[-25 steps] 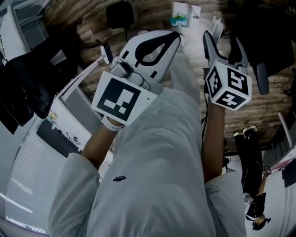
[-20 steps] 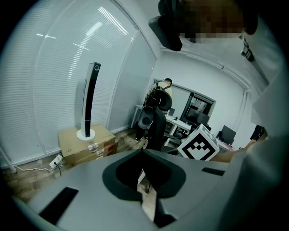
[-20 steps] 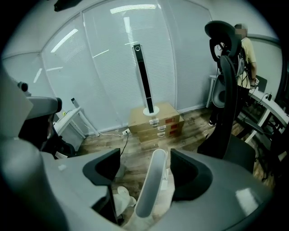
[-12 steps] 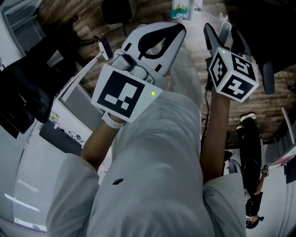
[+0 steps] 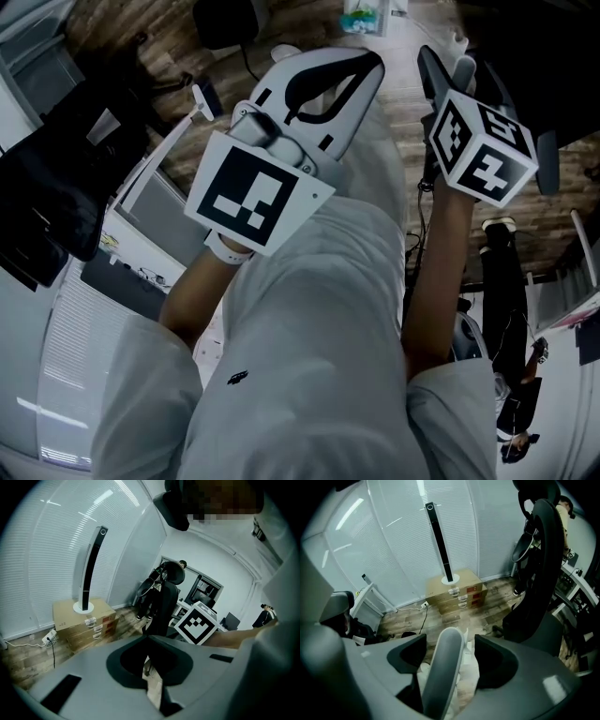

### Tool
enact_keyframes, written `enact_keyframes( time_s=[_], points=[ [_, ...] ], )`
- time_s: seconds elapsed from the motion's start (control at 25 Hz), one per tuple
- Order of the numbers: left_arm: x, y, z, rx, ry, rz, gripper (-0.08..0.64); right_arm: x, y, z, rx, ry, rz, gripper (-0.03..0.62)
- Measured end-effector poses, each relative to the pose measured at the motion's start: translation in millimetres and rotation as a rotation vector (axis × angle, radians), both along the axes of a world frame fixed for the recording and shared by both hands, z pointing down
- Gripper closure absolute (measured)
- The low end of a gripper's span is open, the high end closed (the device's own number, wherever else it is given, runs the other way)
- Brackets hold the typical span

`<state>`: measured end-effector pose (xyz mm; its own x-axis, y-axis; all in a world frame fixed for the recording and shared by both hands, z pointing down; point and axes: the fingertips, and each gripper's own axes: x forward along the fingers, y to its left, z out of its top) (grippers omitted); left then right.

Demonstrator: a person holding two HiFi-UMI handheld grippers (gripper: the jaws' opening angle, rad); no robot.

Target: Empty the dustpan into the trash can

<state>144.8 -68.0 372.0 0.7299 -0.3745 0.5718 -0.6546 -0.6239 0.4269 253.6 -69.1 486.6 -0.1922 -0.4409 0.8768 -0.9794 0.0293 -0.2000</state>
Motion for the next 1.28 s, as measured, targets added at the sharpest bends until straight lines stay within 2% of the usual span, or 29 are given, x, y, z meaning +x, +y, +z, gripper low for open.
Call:
enact_keyframes(
  time_s=[0.16, 0.36, 0.48, 0.6, 0.72, 0.92, 1.08, 1.28],
  points=[
    [3, -4, 9, -0.014, 0.004, 0.0, 0.554, 5, -4, 7, -0.029, -0.004, 0.015, 0.262],
    [6, -8, 16, -0.025, 0.005, 0.004, 0.554, 9, -3, 11, -0.058, -0.061, 0.062, 0.382],
    [6, -8, 16, -0.022, 0.008, 0.008, 0.554, 10, -2, 11, -0.065, -0.073, 0.073, 0.38],
    [6, -6, 17, -0.023, 0.005, 0.01, 0.554, 10, 0, 12, -0.084, -0.049, 0.028, 0.384],
    [6, -4, 18, -0.023, 0.006, 0.013, 0.554, 18, 1, 11, -0.056, -0.061, 0.092, 0.396],
    [3, 5, 16, -0.021, 0.008, 0.01, 0.554, 33, 10, 9, -0.044, 0.026, 0.145, 0.439],
    [-1, 13, 12, -0.019, 0.008, 0.005, 0.554, 35, 18, 9, -0.026, 0.101, 0.096, 0.465],
    [-5, 22, 11, -0.007, 0.008, -0.003, 0.554, 32, 24, 6, -0.008, 0.128, 0.077, 0.469]
  ],
)
